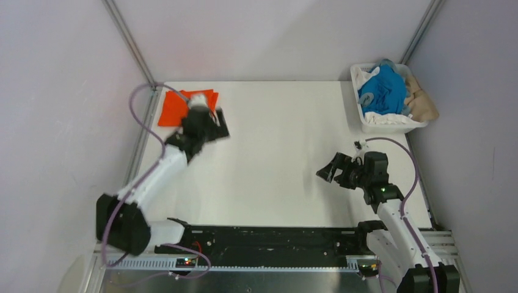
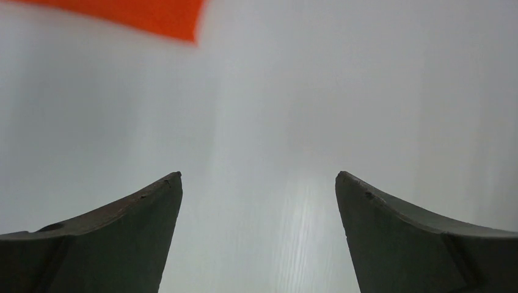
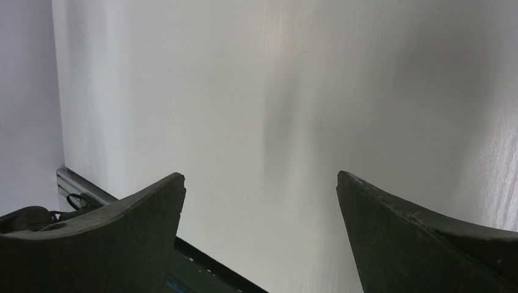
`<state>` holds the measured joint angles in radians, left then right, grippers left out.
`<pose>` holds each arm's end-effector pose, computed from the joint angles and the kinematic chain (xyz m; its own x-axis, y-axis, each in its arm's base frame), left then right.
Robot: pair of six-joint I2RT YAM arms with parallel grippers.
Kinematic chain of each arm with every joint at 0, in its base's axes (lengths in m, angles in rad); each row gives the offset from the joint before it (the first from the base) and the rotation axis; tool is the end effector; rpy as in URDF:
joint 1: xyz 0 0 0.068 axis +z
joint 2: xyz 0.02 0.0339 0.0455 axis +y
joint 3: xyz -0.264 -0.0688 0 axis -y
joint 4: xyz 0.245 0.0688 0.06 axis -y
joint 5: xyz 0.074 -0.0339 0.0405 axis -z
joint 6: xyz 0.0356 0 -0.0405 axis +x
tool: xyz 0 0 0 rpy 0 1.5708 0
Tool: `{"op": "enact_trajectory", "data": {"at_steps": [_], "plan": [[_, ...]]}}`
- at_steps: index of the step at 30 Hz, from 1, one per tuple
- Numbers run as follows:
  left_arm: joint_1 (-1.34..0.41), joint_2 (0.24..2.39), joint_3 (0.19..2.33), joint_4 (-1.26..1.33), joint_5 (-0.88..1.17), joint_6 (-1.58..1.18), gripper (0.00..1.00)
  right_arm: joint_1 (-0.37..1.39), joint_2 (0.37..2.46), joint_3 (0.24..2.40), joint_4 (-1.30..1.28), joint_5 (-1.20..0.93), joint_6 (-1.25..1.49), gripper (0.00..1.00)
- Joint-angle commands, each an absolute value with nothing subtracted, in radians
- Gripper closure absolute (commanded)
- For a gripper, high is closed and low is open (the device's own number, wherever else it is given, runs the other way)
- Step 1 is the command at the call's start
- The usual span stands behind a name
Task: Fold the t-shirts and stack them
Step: Reset both arms
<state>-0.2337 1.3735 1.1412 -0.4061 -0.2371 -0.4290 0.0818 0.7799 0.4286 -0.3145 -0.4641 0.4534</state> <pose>0.3013 -0.0631 0.3096 -0.5445 -0.2860 -0.7885 -0.2033 0.9570 -0.2068 0.1644 0.0295 0.2058 -0.7391 0.3324 -0.5859 -0.1114 0.7974 0.5930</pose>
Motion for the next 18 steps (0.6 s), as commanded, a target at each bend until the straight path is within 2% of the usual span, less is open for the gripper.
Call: {"op": "enact_trajectory", "data": {"at_steps": [1,3,8,10,14,18], "plan": [[-0.497,1.132,0.822,-0.269,-0.444,-0.511,0.0,0.087,0.718,0.372,-0.285,-0.434,0.483,0.0],[-0.559,1.051,0.716,-0.253,-0.448,-0.58,0.0,0.088,0.704,0.351,-0.276,-0.408,0.499,0.01],[-0.571,0.824,0.448,-0.155,-0.305,-0.676,0.0,0.088,0.688,0.319,-0.257,-0.374,0.515,0.01],[-0.571,0.737,0.374,-0.15,-0.322,-0.687,0.0,0.088,0.682,0.312,-0.247,-0.363,0.521,0.01],[-0.572,0.601,0.304,-0.15,-0.358,-0.687,0.0,0.088,0.676,0.308,-0.241,-0.352,0.523,0.01],[-0.572,0.562,0.31,-0.15,-0.381,-0.666,0.0,0.088,0.656,0.308,-0.224,-0.354,0.539,0.01]]}}
